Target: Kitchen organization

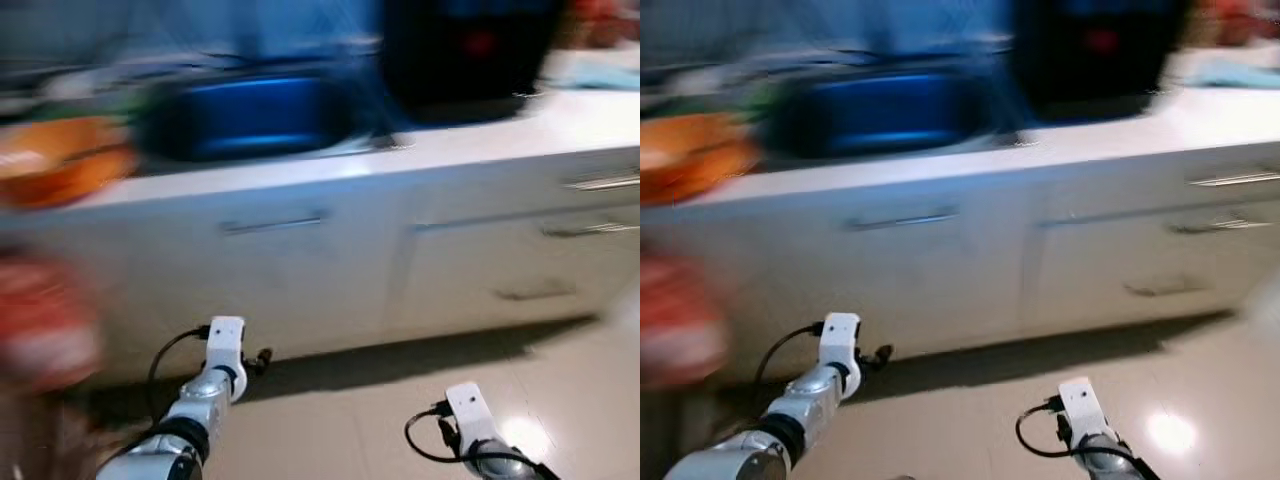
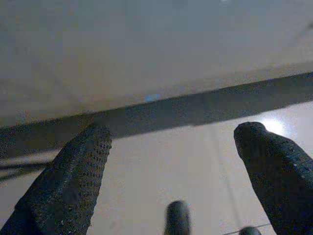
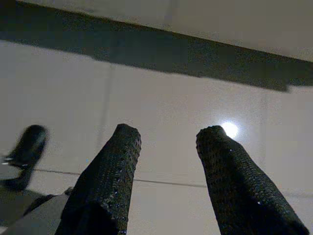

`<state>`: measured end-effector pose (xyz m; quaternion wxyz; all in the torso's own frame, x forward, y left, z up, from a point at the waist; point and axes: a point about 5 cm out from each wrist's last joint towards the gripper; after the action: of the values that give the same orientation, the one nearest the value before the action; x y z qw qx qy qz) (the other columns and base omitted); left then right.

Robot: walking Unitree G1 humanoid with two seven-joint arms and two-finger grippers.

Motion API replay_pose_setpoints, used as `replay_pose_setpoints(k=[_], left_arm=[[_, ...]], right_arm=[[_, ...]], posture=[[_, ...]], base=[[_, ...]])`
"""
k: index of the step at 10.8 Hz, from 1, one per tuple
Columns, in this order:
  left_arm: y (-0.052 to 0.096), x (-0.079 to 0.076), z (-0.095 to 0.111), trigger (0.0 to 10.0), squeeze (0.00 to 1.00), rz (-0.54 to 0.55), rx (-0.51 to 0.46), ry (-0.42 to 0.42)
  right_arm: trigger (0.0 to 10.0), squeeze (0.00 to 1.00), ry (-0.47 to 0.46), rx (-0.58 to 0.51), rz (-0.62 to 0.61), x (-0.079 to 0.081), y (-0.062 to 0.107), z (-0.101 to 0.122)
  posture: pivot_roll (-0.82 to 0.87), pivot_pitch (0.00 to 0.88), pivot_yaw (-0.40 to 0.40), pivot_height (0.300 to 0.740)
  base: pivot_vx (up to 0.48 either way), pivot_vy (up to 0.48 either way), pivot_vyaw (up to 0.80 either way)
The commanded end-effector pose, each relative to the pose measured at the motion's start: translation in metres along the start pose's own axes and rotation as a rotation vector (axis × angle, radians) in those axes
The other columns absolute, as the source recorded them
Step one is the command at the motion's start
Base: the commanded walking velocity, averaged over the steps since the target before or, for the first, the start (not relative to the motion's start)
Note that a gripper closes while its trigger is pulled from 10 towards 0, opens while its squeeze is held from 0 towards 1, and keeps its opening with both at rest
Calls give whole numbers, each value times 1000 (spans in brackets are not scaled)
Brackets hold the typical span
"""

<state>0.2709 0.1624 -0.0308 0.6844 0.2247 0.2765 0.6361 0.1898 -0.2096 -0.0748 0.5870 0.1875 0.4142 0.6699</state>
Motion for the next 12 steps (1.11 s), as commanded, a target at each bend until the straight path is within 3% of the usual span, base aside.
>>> replay_pose_setpoints(k=[1, 3, 6, 7, 9, 10, 11, 12], left_arm=[[-1, -5, 3, 10000, 0, -6, -8, 14], [-2, -5, 13, 10000, 0, -16, -45, 75], [-2, -7, 12, 10000, 0, -40, -49, 104], [-3, -12, 17, 10000, 0, -62, -72, 66], [-4, -19, 47, 10000, 0, -112, -203, 8], [-3, -19, 59, 10000, 0, -122, -266, -22], [2, -17, 77, 10000, 0, -151, -378, 8], [6, -16, 81, 10000, 0, -143, -427, -28]], right_arm=[[10000, 0, 7, 11, 5, -1, 0, -2], [10000, 0, -8, 12, 10, -1, 1, -3], [10000, 0, -92, -6, -6, -5, -2, 5], [10000, 0, -143, -37, -20, -8, -3, 15], [10000, 0, -287, -232, -34, -16, -6, 57], [10000, 0, -283, -310, -40, -18, -5, 73], [10000, 0, -342, -468, -106, -28, 2, 106], [10000, 0, -407, -520, -96, -29, 5, 116]], posture=[[-95, 0, 63, 740], [-88, 0, 53, 740], [-87, 0, 53, 740], [-85, 0, 52, 740], [-73, 0, 45, 740], [-73, 0, 44, 740], [-62, 0, 37, 740], [-42, 0, 24, 740]], base=[[0, 0, 800], [0, 0, 728], [0, 0, 0], [0, 0, 0], [0, 0, 0], [0, 0, 0], [0, 0, 0], [0, 0, 0]])
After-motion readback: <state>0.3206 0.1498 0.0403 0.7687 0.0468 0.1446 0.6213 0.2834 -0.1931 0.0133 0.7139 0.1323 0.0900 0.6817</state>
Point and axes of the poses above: a point about 5 cm out from each wrist's last joint towards the gripper, its own y axis pointing back from the gripper into the wrist, its own z axis along the axis of the wrist's last joint, x = y × z, and after that the axes turned 2 degrees about y, right-handed
